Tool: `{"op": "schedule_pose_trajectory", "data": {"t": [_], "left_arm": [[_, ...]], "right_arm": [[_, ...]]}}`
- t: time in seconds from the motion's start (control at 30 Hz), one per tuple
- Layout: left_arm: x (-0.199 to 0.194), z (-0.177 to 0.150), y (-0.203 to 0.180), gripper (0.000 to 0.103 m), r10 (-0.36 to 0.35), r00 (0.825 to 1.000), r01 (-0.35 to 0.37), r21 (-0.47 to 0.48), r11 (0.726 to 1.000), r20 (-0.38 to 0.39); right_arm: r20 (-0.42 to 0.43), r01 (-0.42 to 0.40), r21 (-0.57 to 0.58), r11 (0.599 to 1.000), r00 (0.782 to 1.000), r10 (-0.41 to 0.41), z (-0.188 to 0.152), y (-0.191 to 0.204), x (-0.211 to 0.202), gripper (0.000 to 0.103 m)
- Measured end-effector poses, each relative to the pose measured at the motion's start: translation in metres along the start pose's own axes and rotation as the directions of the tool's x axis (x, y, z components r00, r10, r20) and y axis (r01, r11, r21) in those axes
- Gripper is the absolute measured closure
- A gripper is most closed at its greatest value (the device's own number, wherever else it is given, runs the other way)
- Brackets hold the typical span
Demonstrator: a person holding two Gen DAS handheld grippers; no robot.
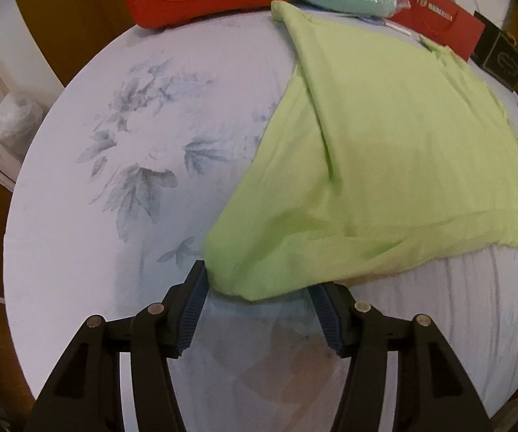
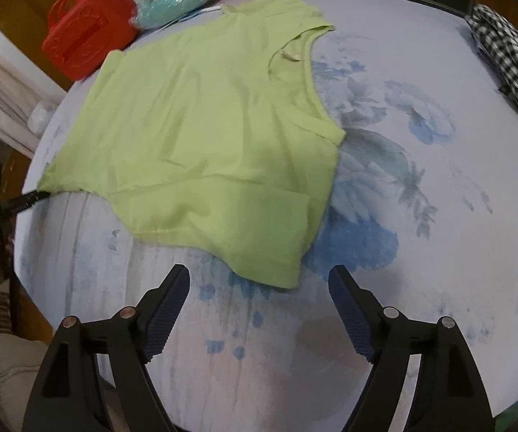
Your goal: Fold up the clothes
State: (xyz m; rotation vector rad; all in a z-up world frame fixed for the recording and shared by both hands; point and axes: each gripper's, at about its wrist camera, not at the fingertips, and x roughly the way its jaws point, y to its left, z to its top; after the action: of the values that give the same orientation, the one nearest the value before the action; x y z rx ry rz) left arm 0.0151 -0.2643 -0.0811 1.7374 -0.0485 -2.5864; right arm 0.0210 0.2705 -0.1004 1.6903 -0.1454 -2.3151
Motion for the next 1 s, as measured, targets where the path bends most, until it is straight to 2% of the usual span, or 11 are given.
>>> {"op": "schedule_pose_trajectory", "data": {"t": [0.03,0.1,0.17,0.2,0.3,0.57,0.7,0.83,0.87,0.93,1.0], "left_arm": [[0.000,0.000,0.000,0.046,0.000,1.000,0.000,-0.010,1.000,0.002],[-0.001,-0.001,-0.001,0.050,0.002,1.000,-0.002,-0.024,1.000,0.006],[-0.003,-0.001,-0.006,0.080,0.007,1.000,-0.007,-0.017,1.000,0.011],[-0.005,-0.001,-0.010,0.096,0.034,0.999,-0.034,-0.005,0.999,0.007],[-0.019,-0.004,-0.012,0.096,0.034,0.999,-0.033,-0.011,0.999,0.032],[-0.090,-0.029,0.010,0.099,0.000,0.991,0.008,-0.057,0.998,0.134],[-0.097,-0.035,0.018,0.099,0.022,0.991,-0.013,-0.068,0.998,0.134],[-0.083,-0.030,0.021,0.099,-0.011,0.995,0.018,-0.072,0.997,0.101],[-0.079,-0.030,0.019,0.096,-0.035,0.995,0.041,-0.070,0.997,0.091],[-0.070,-0.029,0.013,0.065,-0.059,0.996,0.064,-0.055,0.996,0.073],[-0.061,-0.028,0.002,0.053,-0.071,0.995,0.073,-0.022,0.997,0.067]], "right_arm": [[-0.002,0.009,-0.010,1.000,1.000,-0.009,0.001,0.003,0.003,0.025],[0.000,0.032,-0.025,0.999,0.999,-0.032,0.002,0.009,0.010,0.042],[-0.009,0.056,-0.045,0.997,0.998,-0.056,0.004,0.016,0.016,0.069],[-0.014,0.067,-0.054,0.996,0.998,-0.068,0.005,0.019,0.018,0.074],[-0.014,0.095,-0.061,0.994,0.995,-0.096,0.006,0.022,0.017,0.098],[0.100,-0.003,0.002,1.000,0.995,0.003,-0.019,0.019,-0.062,0.098],[0.142,-0.055,0.018,0.998,0.989,0.051,-0.033,0.019,-0.100,0.098],[0.125,-0.062,0.040,0.997,0.991,0.056,-0.029,0.017,-0.085,0.098],[0.116,-0.062,0.045,0.997,0.992,0.057,-0.028,0.017,-0.079,0.098],[0.100,-0.063,0.056,0.996,0.993,0.057,-0.026,0.015,-0.067,0.098],[0.084,-0.065,0.069,0.996,0.995,0.059,-0.024,0.014,-0.055,0.098]]}}
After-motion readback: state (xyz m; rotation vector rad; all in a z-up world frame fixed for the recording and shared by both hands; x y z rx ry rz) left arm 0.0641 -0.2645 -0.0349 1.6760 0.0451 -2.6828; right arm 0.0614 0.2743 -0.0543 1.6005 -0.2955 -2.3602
